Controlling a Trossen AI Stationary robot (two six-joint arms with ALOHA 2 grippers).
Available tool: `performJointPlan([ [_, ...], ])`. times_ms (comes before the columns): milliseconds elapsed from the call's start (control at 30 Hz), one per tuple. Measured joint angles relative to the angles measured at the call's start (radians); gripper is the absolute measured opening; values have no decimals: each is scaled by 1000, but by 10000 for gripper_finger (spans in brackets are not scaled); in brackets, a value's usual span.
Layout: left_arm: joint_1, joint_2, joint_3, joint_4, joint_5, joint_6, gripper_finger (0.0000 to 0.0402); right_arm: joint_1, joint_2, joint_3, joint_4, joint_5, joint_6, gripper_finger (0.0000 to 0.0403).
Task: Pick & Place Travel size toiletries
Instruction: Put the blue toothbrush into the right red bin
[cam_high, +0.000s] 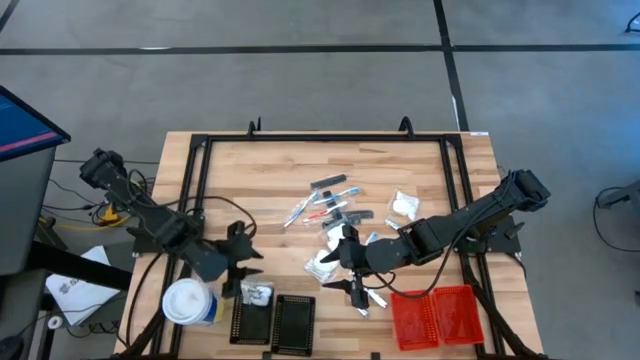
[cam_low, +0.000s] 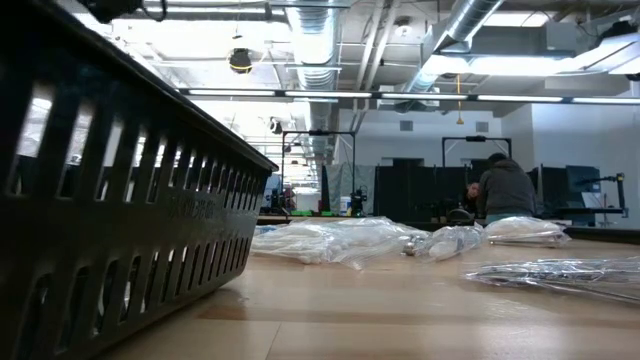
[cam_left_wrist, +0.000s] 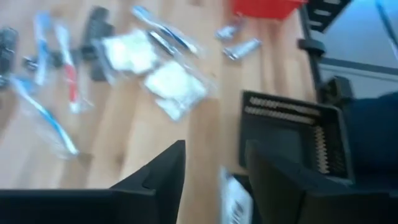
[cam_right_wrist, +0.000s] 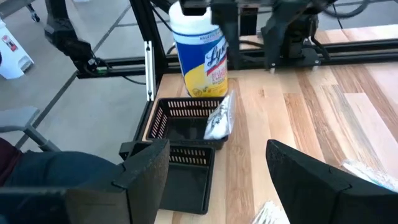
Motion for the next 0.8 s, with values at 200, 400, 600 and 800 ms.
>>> performJointPlan([
  [200, 140, 70, -1, 52, -102, 130, 150, -12, -60, -1, -34, 31, 25, 260],
  [400, 328, 208, 0, 148, -104, 216, 150, 43, -162, -87, -38, 399, 110, 260],
  [600, 491, 356, -33, 183, -98, 216, 150, 48, -297, -252, 107, 433, 121, 260],
  [800, 568, 426, -156, 417, -98, 241, 150, -10, -407, -457, 541, 40, -2, 260],
])
